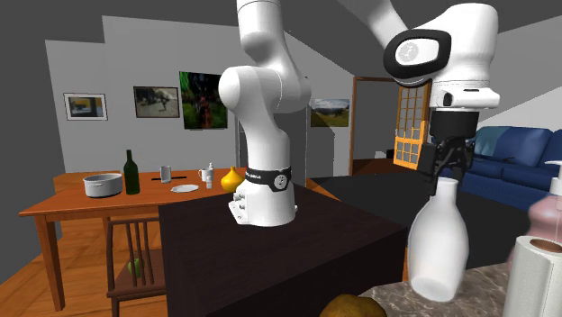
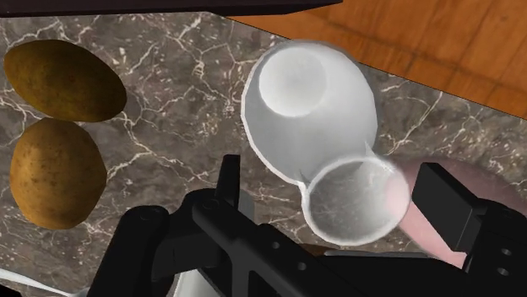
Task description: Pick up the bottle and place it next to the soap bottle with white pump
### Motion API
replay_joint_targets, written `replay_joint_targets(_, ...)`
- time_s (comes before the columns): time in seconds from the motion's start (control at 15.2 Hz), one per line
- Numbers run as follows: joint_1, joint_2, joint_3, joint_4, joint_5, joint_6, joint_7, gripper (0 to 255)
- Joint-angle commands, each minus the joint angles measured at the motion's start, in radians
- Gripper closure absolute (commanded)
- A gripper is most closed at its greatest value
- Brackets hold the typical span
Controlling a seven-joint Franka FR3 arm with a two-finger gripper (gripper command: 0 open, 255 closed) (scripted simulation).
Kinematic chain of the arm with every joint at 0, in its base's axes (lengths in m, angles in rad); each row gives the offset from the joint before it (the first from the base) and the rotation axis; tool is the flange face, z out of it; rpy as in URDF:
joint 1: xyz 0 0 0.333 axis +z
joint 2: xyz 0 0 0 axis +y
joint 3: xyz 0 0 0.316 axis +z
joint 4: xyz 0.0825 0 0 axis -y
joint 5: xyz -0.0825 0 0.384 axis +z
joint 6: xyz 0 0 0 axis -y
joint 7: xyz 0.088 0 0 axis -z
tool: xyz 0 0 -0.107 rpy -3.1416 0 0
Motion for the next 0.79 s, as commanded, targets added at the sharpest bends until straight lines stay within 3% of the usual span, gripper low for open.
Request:
replay_joint_targets(0.0,0.006,-0.036,-0.007,0.01,0.016,-0.044,-0.012,0)
replay_joint_targets(0.2,0.018,-0.126,-0.03,0.045,0.041,-0.166,-0.036,0)
replay_joint_targets(0.73,0.019,-0.126,-0.03,0.045,0.041,-0.166,-0.035,0)
